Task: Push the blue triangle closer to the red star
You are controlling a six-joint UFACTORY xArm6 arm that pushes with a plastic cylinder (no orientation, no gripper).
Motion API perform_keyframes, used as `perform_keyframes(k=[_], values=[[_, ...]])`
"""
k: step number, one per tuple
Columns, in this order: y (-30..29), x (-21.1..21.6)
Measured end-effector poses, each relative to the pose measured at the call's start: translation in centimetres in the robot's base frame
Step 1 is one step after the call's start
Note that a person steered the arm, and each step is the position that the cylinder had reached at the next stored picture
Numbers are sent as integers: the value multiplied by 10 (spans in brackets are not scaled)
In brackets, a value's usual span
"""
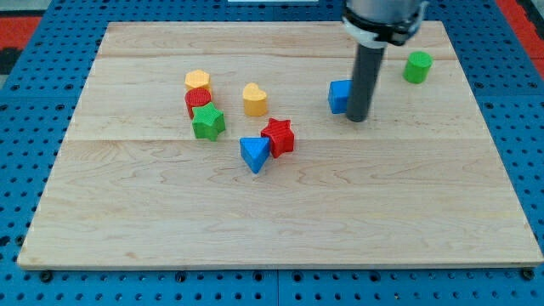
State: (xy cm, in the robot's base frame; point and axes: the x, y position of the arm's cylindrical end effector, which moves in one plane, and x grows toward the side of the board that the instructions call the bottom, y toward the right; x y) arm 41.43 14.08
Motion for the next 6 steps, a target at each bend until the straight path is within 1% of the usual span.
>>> perform_keyframes(k=[1,2,3,4,5,6], values=[[-8,64],[-86,107],[-138,97],[-192,70],[-254,53],[-232,53]])
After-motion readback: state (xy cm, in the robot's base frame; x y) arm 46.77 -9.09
